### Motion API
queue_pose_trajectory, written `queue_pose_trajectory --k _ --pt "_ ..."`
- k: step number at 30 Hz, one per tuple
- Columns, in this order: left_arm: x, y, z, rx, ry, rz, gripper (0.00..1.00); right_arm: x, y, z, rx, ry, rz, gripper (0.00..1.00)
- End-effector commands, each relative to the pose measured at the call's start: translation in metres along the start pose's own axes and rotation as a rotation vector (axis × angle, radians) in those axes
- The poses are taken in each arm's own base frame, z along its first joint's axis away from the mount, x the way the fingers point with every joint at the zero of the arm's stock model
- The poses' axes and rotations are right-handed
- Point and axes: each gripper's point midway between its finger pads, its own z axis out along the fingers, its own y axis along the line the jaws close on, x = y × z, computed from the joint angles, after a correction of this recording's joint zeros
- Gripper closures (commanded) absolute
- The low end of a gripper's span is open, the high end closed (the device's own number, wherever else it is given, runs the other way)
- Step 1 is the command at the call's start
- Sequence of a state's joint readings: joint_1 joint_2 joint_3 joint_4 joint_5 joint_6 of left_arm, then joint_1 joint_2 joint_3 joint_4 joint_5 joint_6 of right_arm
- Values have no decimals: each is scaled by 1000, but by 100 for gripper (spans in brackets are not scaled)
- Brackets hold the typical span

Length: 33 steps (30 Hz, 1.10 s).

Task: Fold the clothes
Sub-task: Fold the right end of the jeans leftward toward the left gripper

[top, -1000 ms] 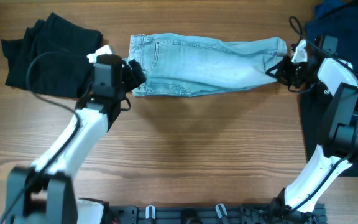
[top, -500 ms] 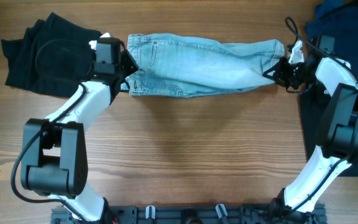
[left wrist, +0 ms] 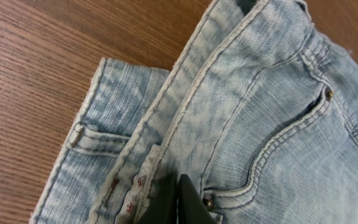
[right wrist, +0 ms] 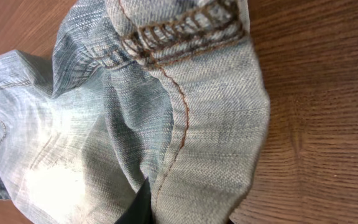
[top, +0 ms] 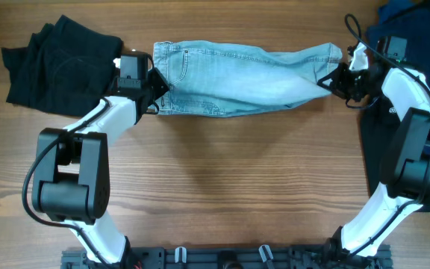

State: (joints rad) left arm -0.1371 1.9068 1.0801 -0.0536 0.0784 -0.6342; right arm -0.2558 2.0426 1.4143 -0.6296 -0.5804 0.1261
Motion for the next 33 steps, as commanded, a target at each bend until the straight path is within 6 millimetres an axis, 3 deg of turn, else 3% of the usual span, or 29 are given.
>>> queue_pose_trajectory --k 1,3,7,15,19,25,33 --pt "13 10 15 -18 56 -20 96 -2 28 -13 -76 -17 -86 96" --pt "23 14 22 -14 94 -24 96 0 47 -16 -103 -19 -145 96" --pt "31 18 28 -19 119 -27 96 17 121 -9 -163 -14 -338 96" --pt "31 18 28 -19 120 -27 96 71 259 33 -331 2 -512 95" --pt "31 18 28 -20 121 -27 96 92 302 45 -351 -35 -577 96" --pt "33 15 28 -4 135 -28 96 102 342 55 -335 -152 -639 96" --pt "36 17 28 -11 144 -29 96 98 349 75 -322 -205 -633 96"
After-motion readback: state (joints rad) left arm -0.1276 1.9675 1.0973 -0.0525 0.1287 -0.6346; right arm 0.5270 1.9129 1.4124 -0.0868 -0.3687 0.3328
